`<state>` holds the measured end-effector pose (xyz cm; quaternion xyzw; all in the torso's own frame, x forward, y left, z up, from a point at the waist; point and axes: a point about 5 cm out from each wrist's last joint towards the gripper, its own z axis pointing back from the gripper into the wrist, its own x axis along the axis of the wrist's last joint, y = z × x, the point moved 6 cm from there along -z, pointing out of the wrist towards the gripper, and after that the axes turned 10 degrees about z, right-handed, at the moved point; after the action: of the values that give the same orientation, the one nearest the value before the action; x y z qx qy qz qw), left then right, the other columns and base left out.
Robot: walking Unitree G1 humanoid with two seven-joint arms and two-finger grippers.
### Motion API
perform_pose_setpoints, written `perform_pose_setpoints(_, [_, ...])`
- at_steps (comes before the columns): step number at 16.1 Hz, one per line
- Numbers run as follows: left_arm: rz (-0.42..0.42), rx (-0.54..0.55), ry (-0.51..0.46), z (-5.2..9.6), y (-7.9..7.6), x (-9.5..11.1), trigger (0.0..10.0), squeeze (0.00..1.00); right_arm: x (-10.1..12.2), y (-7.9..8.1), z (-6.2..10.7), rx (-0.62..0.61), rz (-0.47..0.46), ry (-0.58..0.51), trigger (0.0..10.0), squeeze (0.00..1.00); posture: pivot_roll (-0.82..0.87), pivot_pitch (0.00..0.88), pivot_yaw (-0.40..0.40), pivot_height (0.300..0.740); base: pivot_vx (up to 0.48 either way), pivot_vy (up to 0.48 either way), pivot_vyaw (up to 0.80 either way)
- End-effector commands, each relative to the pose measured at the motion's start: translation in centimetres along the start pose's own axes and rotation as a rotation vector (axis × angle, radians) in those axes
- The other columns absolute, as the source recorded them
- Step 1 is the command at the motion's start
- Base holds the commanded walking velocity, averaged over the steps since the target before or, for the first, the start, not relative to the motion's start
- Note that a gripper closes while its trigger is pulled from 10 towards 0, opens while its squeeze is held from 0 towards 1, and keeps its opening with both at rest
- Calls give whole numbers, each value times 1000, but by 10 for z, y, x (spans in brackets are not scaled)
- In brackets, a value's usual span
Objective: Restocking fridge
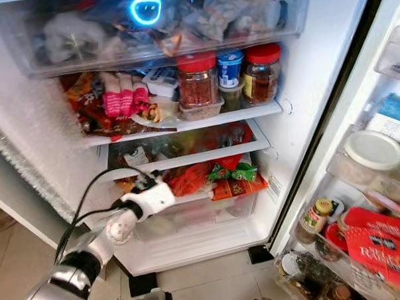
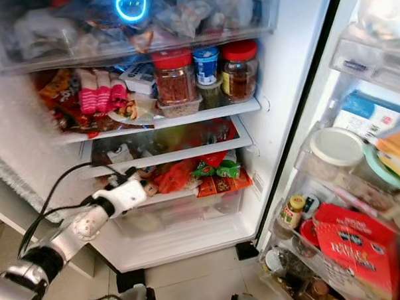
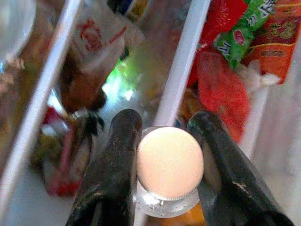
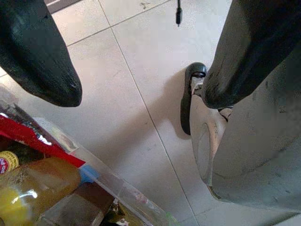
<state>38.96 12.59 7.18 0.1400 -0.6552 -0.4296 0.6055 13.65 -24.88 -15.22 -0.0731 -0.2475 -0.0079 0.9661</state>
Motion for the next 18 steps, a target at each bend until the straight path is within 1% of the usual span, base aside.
perform_pose_setpoints(1, [-82, 8, 22, 3, 6, -9, 10000, 0, -2, 17, -1, 48, -7, 9, 10000, 0, -59, 44, 81, 641, 0, 0, 0])
perform_pose_setpoints(2, [-101, 29, 17, 2, 9, -8, 10000, 0, -2, 17, -1, 49, -10, 9, 10000, 0, -59, 44, 81, 641, 0, 0, 0])
perform_pose_setpoints(5, [-108, 51, 26, 2, 12, -11, 10000, 0, -1, 19, -1, 62, -5, 8, 10000, 0, -56, 42, 83, 641, 81, 0, 0])
perform_pose_setpoints(6, [-108, 54, 27, 2, 12, -12, 10000, 0, -1, 20, -1, 67, 6, 7, 10000, 0, -56, 42, 84, 641, 277, 0, 0])
perform_pose_setpoints(7, [-97, 65, 35, 2, 12, -13, 10000, 0, -1, 20, -1, 73, 21, 9, 10000, 0, -52, 39, 82, 641, 304, 0, 744])
perform_pose_setpoints(9, [-101, 69, 30, 1, 12, -12, 10000, 0, -1, 20, -1, 68, 21, 12, 10000, 0, -52, 38, 81, 641, 308, 0, 722])
perform_pose_setpoints(10, [-101, 71, 28, 1, 12, -11, 10000, 0, -1, 19, -1, 63, 3, 10, 10000, 0, -52, 37, 81, 641, 322, 0, 0])
perform_pose_setpoints(18, [-110, 61, 14, -1, 9, -9, 10000, 0, -1, 19, -1, 66, 23, 15, 10000, 0, -61, 18, 83, 641, 345, 0, 0])
